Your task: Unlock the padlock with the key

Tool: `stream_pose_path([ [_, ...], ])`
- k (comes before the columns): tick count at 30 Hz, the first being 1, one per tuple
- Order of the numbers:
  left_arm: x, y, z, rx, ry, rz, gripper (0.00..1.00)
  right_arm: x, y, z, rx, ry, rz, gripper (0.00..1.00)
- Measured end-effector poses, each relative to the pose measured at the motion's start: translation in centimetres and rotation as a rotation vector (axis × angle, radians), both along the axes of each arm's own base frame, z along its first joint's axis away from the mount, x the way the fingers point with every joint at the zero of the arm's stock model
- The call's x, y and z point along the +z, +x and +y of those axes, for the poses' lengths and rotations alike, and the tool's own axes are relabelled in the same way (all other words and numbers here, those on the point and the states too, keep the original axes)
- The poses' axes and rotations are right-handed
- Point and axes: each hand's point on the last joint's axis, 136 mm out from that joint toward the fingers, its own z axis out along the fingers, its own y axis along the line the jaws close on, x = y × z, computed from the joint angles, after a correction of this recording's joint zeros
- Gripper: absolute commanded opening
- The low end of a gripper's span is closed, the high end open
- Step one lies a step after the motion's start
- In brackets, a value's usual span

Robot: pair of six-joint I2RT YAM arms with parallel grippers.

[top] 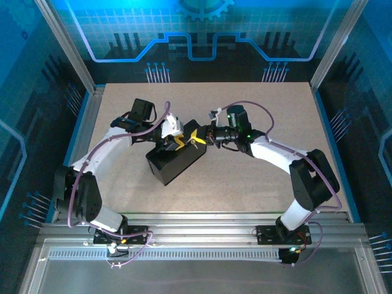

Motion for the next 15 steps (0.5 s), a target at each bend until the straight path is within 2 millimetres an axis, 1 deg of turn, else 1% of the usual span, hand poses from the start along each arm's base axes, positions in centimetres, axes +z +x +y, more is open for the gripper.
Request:
stream_pose_path([
  [4,0.2,0.1,-0.1,0.002,-0.029,0.0,0.0,0.0,-0.5,-0.2,-0.001,0.01,0.008,0.0],
  [8,0.5,0.9,-0.3,0.015,-0.042,-0.029,0.0,-0.7,-4.0,1.1,0.097,0.017,0.064,0.0],
  [9,0.4,0.9,-0.3,0.017,-0.044,-0.028,0.0,-0.7,-4.5,1.3,0.106,0.019,0.062,0.0],
  [12,0.4,0.9,-0.3,0.02,-0.045,-0.025,0.0,-0.6,-5.4,0.7,0.089,0.021,0.075,0.0],
  [15,0.3,0.9,-0.3,0.021,-0.046,-0.026,0.0,-0.2,-5.3,-0.4,0.033,0.007,0.064,0.0],
])
